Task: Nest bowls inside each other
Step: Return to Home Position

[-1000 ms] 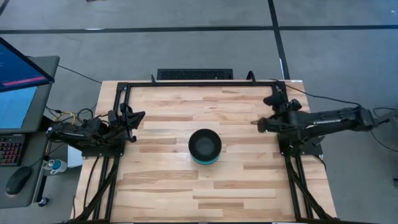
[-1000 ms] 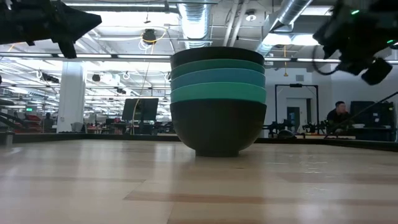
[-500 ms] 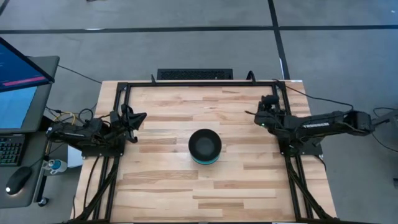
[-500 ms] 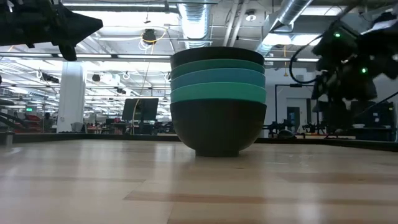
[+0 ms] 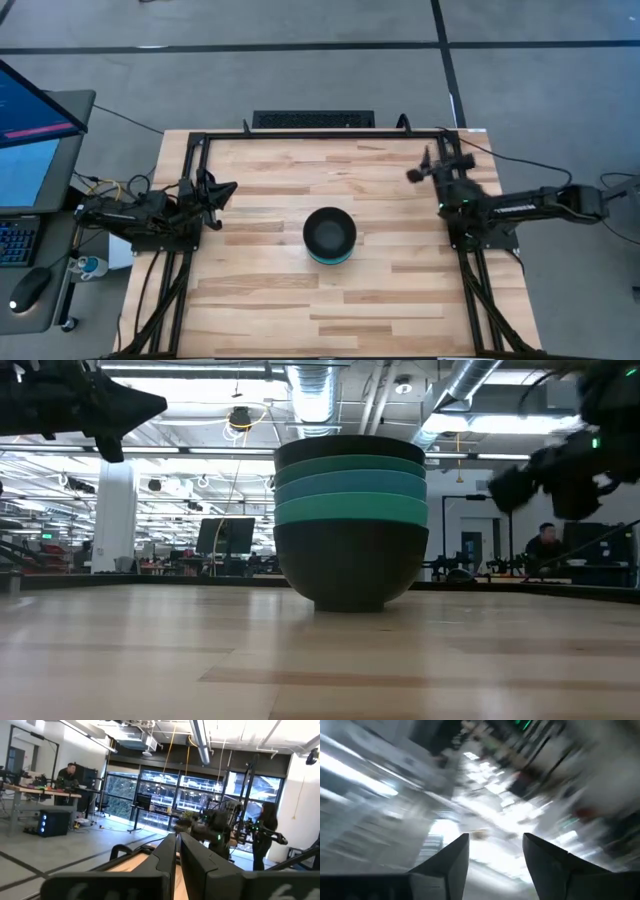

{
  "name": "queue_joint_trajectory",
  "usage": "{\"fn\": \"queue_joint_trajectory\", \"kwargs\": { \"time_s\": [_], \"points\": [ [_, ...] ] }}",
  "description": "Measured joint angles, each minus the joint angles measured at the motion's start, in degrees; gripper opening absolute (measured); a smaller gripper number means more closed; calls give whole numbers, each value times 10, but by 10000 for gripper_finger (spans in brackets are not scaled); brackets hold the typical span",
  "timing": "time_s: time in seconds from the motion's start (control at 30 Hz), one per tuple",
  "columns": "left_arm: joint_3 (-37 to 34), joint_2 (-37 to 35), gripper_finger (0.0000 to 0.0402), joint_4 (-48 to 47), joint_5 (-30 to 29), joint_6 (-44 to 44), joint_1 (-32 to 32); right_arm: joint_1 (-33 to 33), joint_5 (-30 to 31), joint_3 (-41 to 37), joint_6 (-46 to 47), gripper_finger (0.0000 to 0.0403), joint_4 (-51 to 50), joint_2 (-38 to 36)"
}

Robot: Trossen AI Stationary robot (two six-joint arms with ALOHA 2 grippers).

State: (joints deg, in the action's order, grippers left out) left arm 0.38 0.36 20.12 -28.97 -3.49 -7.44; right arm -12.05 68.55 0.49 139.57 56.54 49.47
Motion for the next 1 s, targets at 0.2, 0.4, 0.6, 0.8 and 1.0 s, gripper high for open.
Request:
{"fn": "queue_joint_trajectory", "kwargs": {
  "time_s": [0.2,0.4,0.6,0.8,1.0],
  "points": [
    [0,0,14,-2,0,-7,0,-18,124,0,-64,210,226,-51],
    [0,0,14,1,0,-19,0,-58,190,-2,-502,209,311,-148],
    [0,0,14,-2,10,-43,0,-94,64,-2,-920,209,330,-289],
    [0,0,14,-2,12,-37,0,-43,-80,-2,-1189,210,205,-385],
    [0,0,14,-1,12,-43,0,104,11,-2,-1357,208,63,-492]
  ]
}}
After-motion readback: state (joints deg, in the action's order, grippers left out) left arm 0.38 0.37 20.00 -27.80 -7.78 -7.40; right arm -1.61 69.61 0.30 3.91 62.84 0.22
